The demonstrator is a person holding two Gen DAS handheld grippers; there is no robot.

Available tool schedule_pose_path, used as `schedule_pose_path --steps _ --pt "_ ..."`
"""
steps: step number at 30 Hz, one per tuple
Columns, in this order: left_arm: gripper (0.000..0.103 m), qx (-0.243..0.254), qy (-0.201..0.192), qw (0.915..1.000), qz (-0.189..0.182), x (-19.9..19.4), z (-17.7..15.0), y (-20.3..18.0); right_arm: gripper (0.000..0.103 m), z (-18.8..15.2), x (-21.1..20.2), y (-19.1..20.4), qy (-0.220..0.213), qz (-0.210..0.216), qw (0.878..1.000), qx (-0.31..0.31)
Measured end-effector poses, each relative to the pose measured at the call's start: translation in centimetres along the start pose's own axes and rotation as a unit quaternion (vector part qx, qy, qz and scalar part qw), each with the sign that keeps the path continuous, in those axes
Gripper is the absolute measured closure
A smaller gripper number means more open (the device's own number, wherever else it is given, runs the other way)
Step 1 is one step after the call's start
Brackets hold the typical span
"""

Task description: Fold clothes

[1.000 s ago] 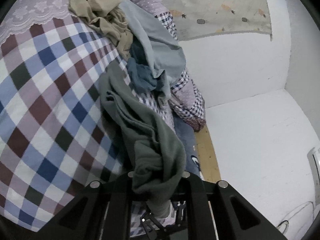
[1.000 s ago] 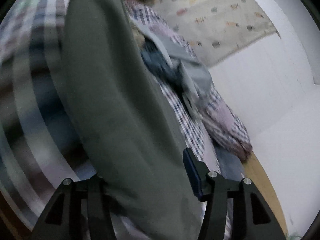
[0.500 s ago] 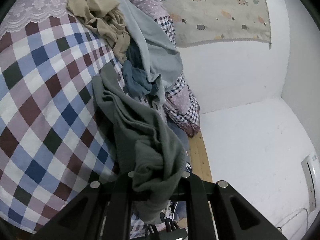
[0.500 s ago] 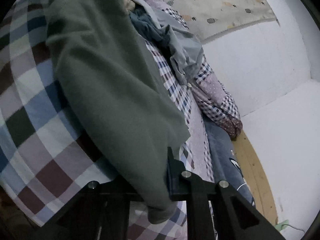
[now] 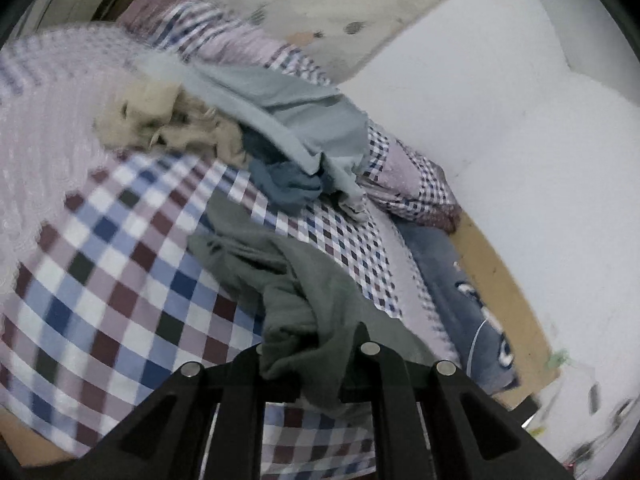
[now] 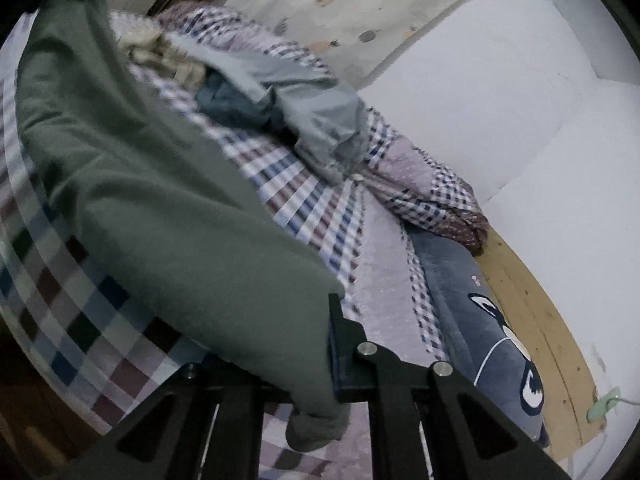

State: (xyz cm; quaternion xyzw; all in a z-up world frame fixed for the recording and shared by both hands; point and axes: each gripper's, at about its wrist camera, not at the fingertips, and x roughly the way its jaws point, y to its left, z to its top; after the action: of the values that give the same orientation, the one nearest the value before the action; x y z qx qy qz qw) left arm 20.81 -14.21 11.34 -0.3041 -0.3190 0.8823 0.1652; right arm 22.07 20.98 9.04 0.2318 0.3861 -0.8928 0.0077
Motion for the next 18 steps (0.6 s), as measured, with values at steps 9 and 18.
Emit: schedule_pose_path --steps 9,18 --pt "0.093 0.010 -0.068 0.9962 -0.053 -8.4 0.9 -4.4 0.095 3.6 -7.3 -5.8 -0.051 0.005 0.998 0.035" --pt "0.093 -0.042 -0.061 0.9956 -0.056 -10.7 4.2 -5.2 0.094 7.9 -7.4 -10.9 -0.025 0.129 0.989 0.073"
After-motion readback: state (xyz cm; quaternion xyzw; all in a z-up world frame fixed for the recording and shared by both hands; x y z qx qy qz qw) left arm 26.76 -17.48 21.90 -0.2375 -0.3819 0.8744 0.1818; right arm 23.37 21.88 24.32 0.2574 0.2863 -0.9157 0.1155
